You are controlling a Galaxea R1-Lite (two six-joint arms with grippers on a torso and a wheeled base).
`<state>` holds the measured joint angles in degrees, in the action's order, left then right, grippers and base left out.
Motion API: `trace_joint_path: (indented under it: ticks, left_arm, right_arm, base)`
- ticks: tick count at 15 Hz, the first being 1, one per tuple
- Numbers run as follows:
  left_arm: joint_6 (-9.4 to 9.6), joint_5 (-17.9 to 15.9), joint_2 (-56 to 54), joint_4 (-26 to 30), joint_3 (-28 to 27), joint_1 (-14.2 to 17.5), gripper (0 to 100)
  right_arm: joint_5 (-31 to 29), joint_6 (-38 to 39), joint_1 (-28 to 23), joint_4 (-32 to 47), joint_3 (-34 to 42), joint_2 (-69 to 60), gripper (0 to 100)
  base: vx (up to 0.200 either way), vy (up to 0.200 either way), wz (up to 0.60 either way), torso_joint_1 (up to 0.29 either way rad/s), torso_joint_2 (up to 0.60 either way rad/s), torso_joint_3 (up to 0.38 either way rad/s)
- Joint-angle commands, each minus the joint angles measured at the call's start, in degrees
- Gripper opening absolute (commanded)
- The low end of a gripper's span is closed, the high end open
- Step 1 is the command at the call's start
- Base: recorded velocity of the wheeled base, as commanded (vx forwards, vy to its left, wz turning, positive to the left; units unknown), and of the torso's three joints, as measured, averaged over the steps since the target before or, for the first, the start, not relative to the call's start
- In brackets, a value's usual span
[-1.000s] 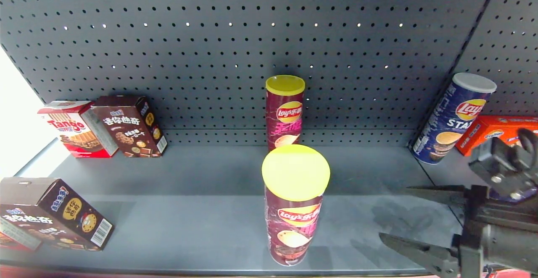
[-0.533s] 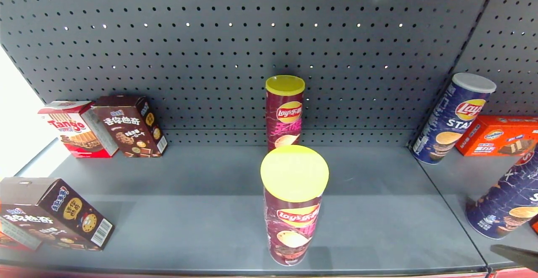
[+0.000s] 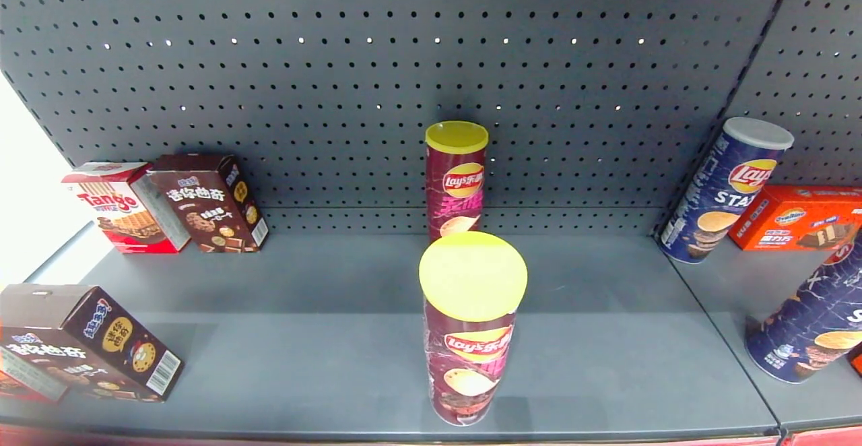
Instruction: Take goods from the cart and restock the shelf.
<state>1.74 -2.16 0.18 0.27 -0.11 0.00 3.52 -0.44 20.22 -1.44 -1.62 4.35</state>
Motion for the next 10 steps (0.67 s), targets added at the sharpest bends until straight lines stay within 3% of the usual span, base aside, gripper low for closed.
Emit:
trace_joint_path:
  ticks: [1, 3, 4, 5, 7, 9, 10]
  left_arm:
    - [0.01, 0.05, 0.08, 0.0, 0.02, 0.0, 100]
    - [0.01, 0.05, 0.08, -0.09, 0.02, 0.0, 100]
    - [-0.16, 0.14, 0.08, -0.09, 0.02, 0.0, 100]
    - [-0.16, 0.14, 0.08, -0.09, 0.02, 0.0, 100]
    - [-0.16, 0.14, 0.08, -0.09, 0.02, 0.0, 100]
    - [-0.25, 0.22, 0.08, -0.09, 0.02, 0.0, 100]
    - [-0.34, 0.22, 0.08, -0.09, 0.02, 0.0, 100]
  right_arm:
    - [-0.45, 0.35, -0.98, -0.32, 0.65, -4.35, 100]
    - [-5.46, 0.61, -2.29, 1.53, 0.13, -4.35, 100]
    - [-11.52, 1.05, -2.65, 1.44, 0.22, -4.35, 100]
    - [-10.55, 1.23, -2.47, 1.35, 0.22, -4.35, 100]
    - [3.07, 1.14, -2.38, 1.0, 0.39, -4.35, 100]
    - [3.51, 1.49, -2.65, 0.91, 0.3, -4.35, 100]
    - [-6.34, 2.64, -2.65, 0.82, 0.3, -4.35, 100]
  base:
    - [0.0, 0.0, 0.0, 0.0, 0.0, 0.0]
    - [0.0, 0.0, 0.0, 0.0, 0.0, 0.0]
    - [0.0, 0.0, 0.0, 0.0, 0.0, 0.0]
    - [0.0, 0.0, 0.0, 0.0, 0.0, 0.0]
    - [0.0, 0.0, 0.0, 0.0, 0.0, 0.0]
    - [0.0, 0.0, 0.0, 0.0, 0.0, 0.0]
    - [0.0, 0.0, 0.0, 0.0, 0.0, 0.0]
